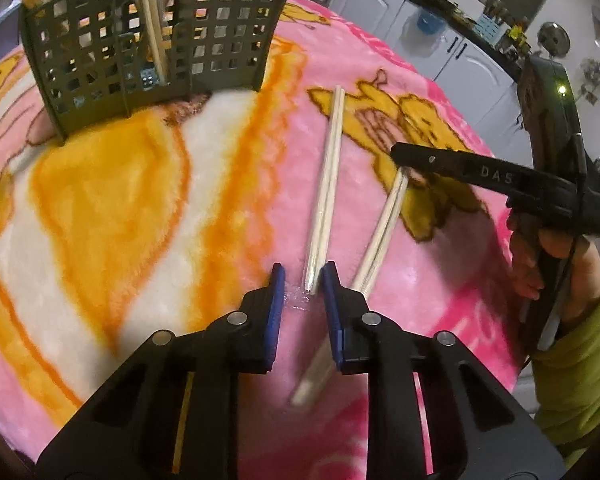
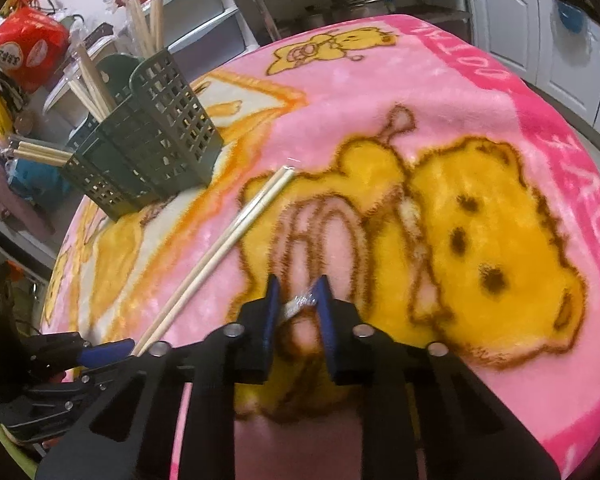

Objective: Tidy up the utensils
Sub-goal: 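Close the left tool on a wrapped chopstick pair while the right tool grasps the other, then lift the left tool's chopsticks over the green holder while the right tool carries its pair there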

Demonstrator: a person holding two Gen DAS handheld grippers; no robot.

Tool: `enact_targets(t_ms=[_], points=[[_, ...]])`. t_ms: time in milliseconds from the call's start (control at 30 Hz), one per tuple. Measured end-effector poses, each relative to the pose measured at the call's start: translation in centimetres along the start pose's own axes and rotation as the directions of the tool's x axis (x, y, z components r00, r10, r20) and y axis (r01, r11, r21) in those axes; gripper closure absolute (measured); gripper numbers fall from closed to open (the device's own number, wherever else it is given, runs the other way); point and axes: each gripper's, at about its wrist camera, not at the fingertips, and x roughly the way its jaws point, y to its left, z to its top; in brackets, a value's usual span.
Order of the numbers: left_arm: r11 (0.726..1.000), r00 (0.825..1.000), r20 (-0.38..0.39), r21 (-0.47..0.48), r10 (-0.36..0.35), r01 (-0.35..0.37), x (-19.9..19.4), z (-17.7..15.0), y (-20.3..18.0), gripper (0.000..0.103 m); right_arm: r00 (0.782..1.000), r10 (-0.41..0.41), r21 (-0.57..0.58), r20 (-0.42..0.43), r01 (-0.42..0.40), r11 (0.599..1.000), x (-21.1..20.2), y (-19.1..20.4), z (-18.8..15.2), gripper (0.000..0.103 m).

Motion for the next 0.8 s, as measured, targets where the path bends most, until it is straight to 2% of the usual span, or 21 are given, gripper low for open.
enact_targets(t_ms=[300,600,800], points=[[1.0,1.0,0.017,-0.014,0.009,-0.009,-0.4,-0.1,0.6,0.098,0.996,0.049,0.007,0.08,-0.049,0.999,-2.0,-0.1,0.1,0.098],[0.999,0.996,0.085,-0.034,0.018,-0.015,-2.6,-0.1,0.8,0.098,0.988,0.07,0.006,0.14,-0.071,0.997,-3.8,0.3,0.7,0.098],[0.998,0.99,0.137,-0.062,0.027,-0.019,-4.3,0.6,1.4,0.099,0.978,0.09,-0.053,0.186,-0.082,0.995,-5.6,2.2,1.9,0.099]])
